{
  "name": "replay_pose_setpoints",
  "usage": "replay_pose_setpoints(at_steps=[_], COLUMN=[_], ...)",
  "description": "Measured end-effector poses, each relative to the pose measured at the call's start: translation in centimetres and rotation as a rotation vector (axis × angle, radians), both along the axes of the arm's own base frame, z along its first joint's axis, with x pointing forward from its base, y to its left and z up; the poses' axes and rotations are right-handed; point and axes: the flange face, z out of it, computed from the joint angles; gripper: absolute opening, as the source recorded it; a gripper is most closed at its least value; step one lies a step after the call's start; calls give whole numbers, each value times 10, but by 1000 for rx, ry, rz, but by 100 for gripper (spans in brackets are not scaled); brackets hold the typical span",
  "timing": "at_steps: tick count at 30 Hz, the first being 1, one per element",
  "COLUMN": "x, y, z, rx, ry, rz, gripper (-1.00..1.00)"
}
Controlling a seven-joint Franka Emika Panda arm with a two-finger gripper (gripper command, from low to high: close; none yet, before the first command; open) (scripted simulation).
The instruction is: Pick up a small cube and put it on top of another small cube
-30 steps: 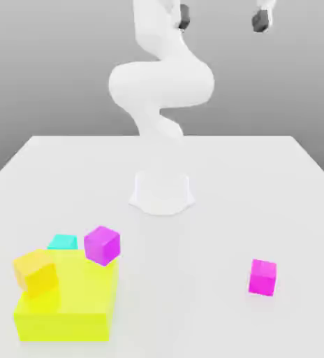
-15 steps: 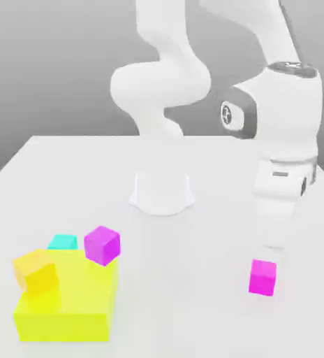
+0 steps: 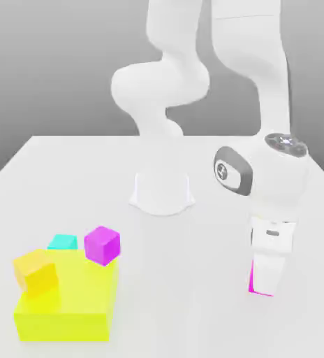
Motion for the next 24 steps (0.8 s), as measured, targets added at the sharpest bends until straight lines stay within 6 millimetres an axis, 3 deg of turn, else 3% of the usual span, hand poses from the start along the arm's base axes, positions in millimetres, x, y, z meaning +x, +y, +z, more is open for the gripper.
replay_pose_setpoints(at_steps=[5,6,10,14,17,21,22,24], x=[0,8,66,99,102,77,73,71], y=[0,-9,-100,-205,-294,-405,-419,-425], z=[46,54,86,118,143,175,174,158], rx=[0,0,-1,-2,-2,2,5,9], ry=[0,-1,-7,-10,-9,-2,0,1], rz=[0,-30,-289,-539,-736,-979,-1009,-1024], gripper=[-100,-100,-100,-100,-100,-100,-100,-100])
